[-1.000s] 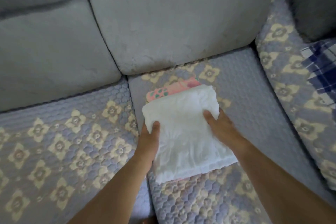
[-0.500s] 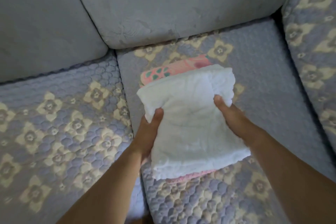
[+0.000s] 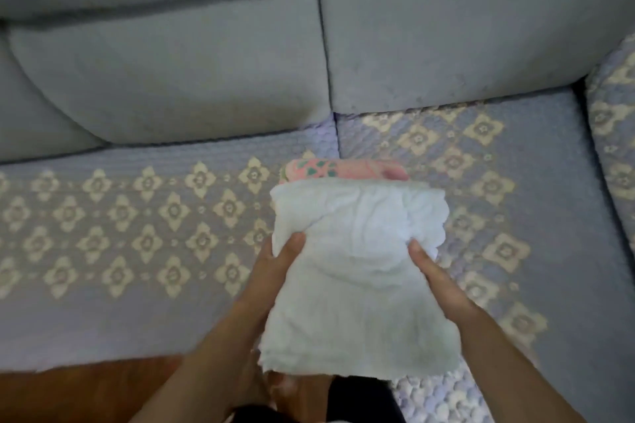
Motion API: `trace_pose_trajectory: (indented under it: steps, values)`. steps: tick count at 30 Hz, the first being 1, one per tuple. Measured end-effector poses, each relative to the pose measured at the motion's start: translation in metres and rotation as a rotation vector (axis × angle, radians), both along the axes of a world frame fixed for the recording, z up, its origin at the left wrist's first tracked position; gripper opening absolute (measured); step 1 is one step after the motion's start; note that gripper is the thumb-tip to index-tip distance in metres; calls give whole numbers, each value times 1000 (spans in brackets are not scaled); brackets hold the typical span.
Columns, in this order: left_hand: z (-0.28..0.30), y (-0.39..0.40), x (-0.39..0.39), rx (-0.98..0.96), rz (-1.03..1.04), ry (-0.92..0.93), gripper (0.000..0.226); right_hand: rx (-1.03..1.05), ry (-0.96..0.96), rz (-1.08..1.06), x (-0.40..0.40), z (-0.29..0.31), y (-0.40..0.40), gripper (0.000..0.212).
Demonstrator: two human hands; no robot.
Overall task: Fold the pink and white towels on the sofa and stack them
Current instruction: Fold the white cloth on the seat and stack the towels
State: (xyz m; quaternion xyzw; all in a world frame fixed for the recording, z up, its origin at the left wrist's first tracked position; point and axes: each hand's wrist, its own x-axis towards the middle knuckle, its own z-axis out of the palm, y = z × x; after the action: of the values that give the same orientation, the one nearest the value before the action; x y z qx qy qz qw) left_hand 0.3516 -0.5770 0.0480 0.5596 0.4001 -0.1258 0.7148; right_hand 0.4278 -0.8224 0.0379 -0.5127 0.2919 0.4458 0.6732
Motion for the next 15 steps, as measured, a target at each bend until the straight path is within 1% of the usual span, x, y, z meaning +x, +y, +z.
trace_pose_trajectory:
  steps: [1, 2, 3, 4, 5, 7, 8, 9, 10, 11, 12, 13, 14, 15]
  values:
    - [15, 25, -20, 24, 35, 27, 47, 33, 22, 31, -13, 14, 24, 26]
    - [32, 48, -39, 51, 64, 74, 53, 51, 17, 71, -23, 28, 47, 29]
    - [47, 71, -57, 83, 93, 118, 60, 60, 4, 112, -34, 43, 74, 28]
    - [64, 93, -73, 116, 126, 154, 63, 65, -11, 143, -43, 56, 101, 34]
    - [77, 115, -88, 136, 167, 169, 61, 65, -32, 180, -52, 68, 127, 44]
    - [99, 160, -126, 123, 246, 198, 46, 101, -34, 265, -77, 89, 183, 45]
    - [110, 182, -146, 110, 274, 199, 41, 118, -33, 289, -92, 100, 211, 46]
    - [120, 205, -170, 111, 305, 186, 43, 123, -54, 315, -108, 110, 240, 46]
    - [128, 229, -195, 116, 349, 161, 57, 126, -86, 349, -126, 119, 269, 47]
    - [132, 253, -222, 115, 405, 137, 77, 134, -107, 363, -144, 126, 299, 49]
    - [135, 278, -252, 108, 446, 123, 91, 146, -116, 390, -167, 134, 331, 52]
    - [142, 304, -278, 85, 483, 89, 89, 149, -120, 416, -190, 140, 362, 53]
    - [148, 331, -306, 74, 501, 49, 79, 155, -129, 432, -214, 143, 394, 48]
    - [149, 362, -332, 59, 514, 24, 76, 158, -143, 442, -239, 148, 427, 40]
